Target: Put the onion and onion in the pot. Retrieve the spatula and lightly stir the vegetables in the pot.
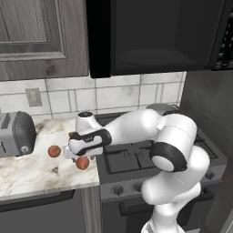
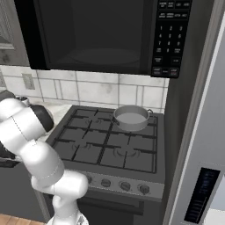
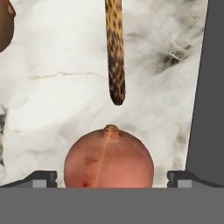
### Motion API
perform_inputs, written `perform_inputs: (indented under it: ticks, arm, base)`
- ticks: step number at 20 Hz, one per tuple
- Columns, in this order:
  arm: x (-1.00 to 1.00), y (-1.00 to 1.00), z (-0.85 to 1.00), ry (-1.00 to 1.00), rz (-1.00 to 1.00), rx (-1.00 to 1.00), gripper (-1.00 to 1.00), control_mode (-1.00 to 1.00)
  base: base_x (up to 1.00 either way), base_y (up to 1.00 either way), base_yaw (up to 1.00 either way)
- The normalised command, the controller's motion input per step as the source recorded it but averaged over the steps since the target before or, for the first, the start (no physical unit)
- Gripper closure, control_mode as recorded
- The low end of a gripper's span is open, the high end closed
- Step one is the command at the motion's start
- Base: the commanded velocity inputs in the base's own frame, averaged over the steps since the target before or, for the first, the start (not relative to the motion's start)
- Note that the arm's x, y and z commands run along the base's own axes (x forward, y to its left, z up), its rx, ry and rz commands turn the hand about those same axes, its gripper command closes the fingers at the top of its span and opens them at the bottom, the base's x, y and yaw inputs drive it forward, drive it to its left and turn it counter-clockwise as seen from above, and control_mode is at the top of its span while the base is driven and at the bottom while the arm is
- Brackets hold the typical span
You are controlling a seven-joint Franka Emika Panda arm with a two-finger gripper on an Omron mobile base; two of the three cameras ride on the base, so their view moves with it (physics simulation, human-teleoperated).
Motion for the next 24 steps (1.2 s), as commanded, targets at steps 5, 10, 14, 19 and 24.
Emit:
perform_inputs:
  ticks: [5, 10, 14, 19, 24]
  arm:
    - [0.04, 0.0, -0.31, 0.0, 0.0, -0.05, -1.0, -1.0]
    - [0.0, 0.0, -0.23, 0.0, 0.0, -0.01, -1.0, -1.0]
    - [-0.13, 0.0, -0.13, 0.0, 0.0, 0.0, -1.0, -1.0]
    - [-0.23, 0.0, -0.18, 0.0, 0.0, 0.0, -1.0, -1.0]
    - [-0.22, -0.01, -0.2, 0.0, -0.01, 0.0, -1.0, -1.0]
  base:
    - [0.0, 0.0, 0.0]
    - [0.0, 0.0, 0.0]
    - [0.0, 0.0, 0.0]
    - [0.0, 0.0, 0.0]
    - [0.0, 0.0, 0.0]
